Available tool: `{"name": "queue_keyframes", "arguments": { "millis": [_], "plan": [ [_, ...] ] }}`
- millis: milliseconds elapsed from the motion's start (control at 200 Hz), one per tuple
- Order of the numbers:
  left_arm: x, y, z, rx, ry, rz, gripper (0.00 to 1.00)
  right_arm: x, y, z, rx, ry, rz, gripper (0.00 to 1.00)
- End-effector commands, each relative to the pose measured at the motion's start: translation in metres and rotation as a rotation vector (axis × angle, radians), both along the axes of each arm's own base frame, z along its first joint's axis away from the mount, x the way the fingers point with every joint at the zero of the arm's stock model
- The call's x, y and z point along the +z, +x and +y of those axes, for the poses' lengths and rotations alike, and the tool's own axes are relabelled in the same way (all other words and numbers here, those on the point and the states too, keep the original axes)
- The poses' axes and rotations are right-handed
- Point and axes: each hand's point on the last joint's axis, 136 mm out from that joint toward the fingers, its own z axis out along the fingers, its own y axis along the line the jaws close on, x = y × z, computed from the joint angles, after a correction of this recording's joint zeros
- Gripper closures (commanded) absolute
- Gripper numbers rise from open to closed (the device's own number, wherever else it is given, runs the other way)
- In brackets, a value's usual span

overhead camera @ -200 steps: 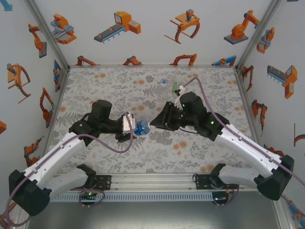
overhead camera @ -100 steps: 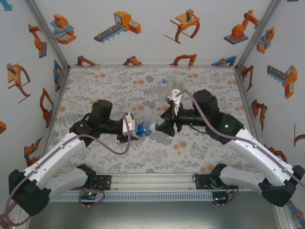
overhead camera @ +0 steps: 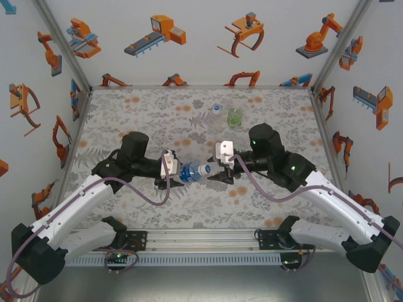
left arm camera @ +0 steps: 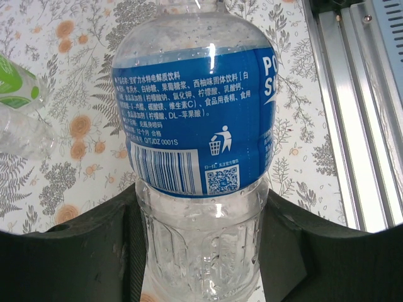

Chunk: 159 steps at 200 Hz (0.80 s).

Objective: Screw on the bottle caps

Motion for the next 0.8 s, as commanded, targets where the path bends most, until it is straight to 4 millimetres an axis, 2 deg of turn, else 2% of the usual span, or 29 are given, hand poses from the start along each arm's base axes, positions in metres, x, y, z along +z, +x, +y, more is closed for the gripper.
{"name": "queue_keyframes", "arguments": {
  "millis": [0, 300, 471, 546, 606, 716, 791],
  "plan": [
    [0.015, -0.007, -0.003, -0.054, -0.038, -0.024, 1.0, 0.011, -0.005, 0.004, 0.042, 0.06, -0.046, 0.52],
    [0.015, -0.007, -0.004, -0.056, -0.038, -0.024, 1.0, 0.016, -0.009, 0.008, 0.069, 0.089, -0.015, 0.62],
    [0.016, -0.007, -0.003, -0.056, -0.039, -0.026, 1.0, 0.012, -0.002, 0.01, 0.003, 0.086, 0.096, 0.78],
    [0.016, -0.007, -0.003, -0.054, -0.04, -0.027, 1.0, 0.013, 0.001, 0.012, -0.05, 0.107, 0.232, 0.81],
    [0.017, -0.007, -0.003, -0.053, -0.041, -0.031, 1.0, 0.014, 0.012, 0.015, -0.148, 0.137, 0.394, 0.85],
    [0.017, -0.006, -0.002, -0.048, -0.039, -0.034, 1.0, 0.006, 0.048, 0.015, -0.457, 0.199, 0.794, 0.94],
    [0.017, -0.003, -0.002, -0.031, -0.034, -0.041, 1.0, -0.016, 0.069, 0.008, -0.708, 0.258, 1.142, 0.93]
  ]
}}
